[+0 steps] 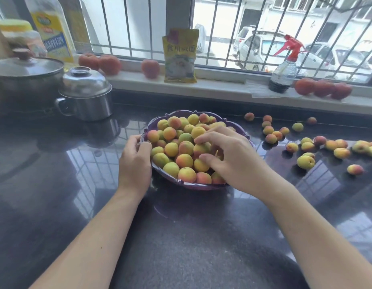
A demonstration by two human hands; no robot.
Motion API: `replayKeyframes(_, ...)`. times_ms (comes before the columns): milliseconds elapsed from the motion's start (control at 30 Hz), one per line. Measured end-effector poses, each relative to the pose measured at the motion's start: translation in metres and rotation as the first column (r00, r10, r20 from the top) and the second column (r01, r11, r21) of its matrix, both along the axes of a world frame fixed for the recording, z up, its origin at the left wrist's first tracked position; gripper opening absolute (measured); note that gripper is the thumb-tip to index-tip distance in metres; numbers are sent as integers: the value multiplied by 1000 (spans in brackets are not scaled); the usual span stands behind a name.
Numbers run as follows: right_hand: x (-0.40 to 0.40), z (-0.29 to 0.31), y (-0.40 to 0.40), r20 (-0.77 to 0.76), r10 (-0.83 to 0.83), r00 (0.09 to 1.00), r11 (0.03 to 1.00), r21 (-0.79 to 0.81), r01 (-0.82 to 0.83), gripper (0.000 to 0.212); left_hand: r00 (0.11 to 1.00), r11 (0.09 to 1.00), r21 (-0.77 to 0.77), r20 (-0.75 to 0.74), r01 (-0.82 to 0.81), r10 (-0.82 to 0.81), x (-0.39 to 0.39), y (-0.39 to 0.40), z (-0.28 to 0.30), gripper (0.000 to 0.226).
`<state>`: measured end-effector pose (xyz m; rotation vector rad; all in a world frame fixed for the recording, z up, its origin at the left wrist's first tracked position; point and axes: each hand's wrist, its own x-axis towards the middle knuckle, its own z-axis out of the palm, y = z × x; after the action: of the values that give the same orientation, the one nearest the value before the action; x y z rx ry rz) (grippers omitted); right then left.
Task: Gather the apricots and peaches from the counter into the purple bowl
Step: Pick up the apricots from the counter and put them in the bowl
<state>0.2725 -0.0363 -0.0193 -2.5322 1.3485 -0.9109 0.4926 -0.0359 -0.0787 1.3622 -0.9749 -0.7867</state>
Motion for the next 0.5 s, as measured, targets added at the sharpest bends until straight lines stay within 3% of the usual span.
replayKeyframes(333, 2, 3, 7, 18, -19, 1000, 1000, -12, 19, 30, 1000, 1000, 2, -1, 6, -6, -1, 2, 3, 28)
replayKeyframes(433, -9, 9, 3, 234, -65, 970, 995, -63, 82, 27, 1000, 1000, 4, -9, 4, -4, 0, 3, 3, 28)
replayKeyframes(500, -34, 7, -13, 411, -218, 885, 957, -88, 276, 19, 1000, 1000, 0, -15, 5, -5, 0, 3, 3, 28)
